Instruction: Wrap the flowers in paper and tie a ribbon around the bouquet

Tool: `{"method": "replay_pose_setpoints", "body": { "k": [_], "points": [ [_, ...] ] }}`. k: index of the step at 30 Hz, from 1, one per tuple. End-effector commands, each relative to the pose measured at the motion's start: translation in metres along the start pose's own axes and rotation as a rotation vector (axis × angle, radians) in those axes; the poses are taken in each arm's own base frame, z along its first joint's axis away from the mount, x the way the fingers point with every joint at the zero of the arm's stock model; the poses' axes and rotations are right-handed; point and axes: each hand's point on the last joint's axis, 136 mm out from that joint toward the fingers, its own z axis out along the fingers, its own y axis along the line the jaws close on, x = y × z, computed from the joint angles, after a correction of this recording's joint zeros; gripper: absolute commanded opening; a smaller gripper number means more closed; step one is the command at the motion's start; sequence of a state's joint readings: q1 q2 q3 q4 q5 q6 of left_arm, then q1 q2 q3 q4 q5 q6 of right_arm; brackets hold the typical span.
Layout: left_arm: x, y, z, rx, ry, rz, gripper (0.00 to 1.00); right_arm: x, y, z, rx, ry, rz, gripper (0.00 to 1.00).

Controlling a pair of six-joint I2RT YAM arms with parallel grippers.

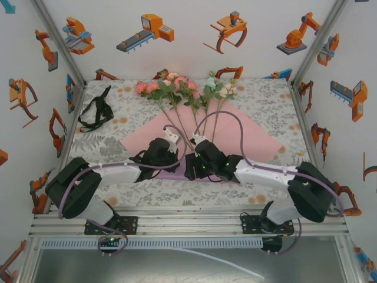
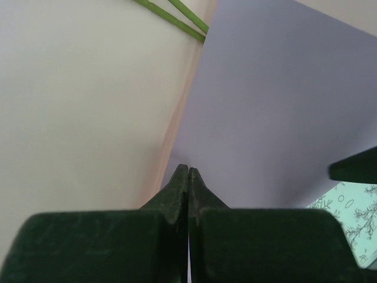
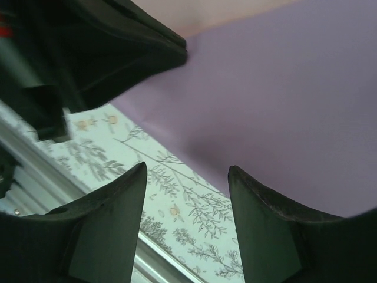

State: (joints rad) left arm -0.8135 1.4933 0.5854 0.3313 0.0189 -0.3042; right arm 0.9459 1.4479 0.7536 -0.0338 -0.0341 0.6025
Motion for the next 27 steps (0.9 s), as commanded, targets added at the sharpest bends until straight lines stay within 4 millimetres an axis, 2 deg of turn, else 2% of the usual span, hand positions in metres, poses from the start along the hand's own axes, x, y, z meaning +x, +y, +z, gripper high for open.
{"method": "replay_pose_setpoints", "body": {
  "k": [1,5,8,10,12,14,15,17,22,25,27],
  "points": [
    [-0.014,0.007,0.004,-0.021,-0.065,-0.029,0.0,-0.007,-0.005,0.005,0.024,-0.049,0.05,0.54],
    [-0.023,0.01,0.002,-0.018,-0.103,-0.059,0.0,0.001,-0.034,0.011,0.156,-0.062,-0.008,0.55],
    [-0.032,0.009,-0.013,-0.017,-0.122,-0.071,0.36,0.006,-0.042,0.015,0.189,-0.053,-0.04,0.55],
    [-0.038,0.008,-0.03,-0.02,-0.133,-0.071,0.48,0.009,-0.044,0.017,0.19,-0.044,-0.037,0.54],
    [-0.04,0.005,-0.05,-0.018,-0.14,-0.078,0.47,0.013,-0.045,0.019,0.19,-0.038,-0.025,0.55],
    [-0.039,-0.002,-0.07,0.017,-0.142,-0.106,0.36,0.014,-0.044,0.019,0.176,-0.039,-0.02,0.55],
    [-0.036,-0.008,-0.076,0.051,-0.135,-0.12,0.32,0.014,-0.044,0.018,0.177,-0.039,-0.02,0.55],
    [-0.029,-0.02,-0.08,0.127,-0.115,-0.168,0.29,0.012,-0.042,0.017,0.172,-0.043,-0.018,0.55],
    [-0.016,-0.013,-0.064,0.089,-0.062,-0.262,0.33,-0.003,-0.016,0.005,0.058,-0.071,-0.003,0.56],
    [-0.015,-0.021,-0.046,0.125,-0.023,-0.263,0.29,-0.007,-0.012,-0.003,0.037,-0.095,0.046,0.57],
    [-0.004,-0.021,-0.034,0.128,0.025,-0.292,0.24,-0.006,-0.015,-0.004,0.037,-0.108,0.069,0.57]
  ]
}}
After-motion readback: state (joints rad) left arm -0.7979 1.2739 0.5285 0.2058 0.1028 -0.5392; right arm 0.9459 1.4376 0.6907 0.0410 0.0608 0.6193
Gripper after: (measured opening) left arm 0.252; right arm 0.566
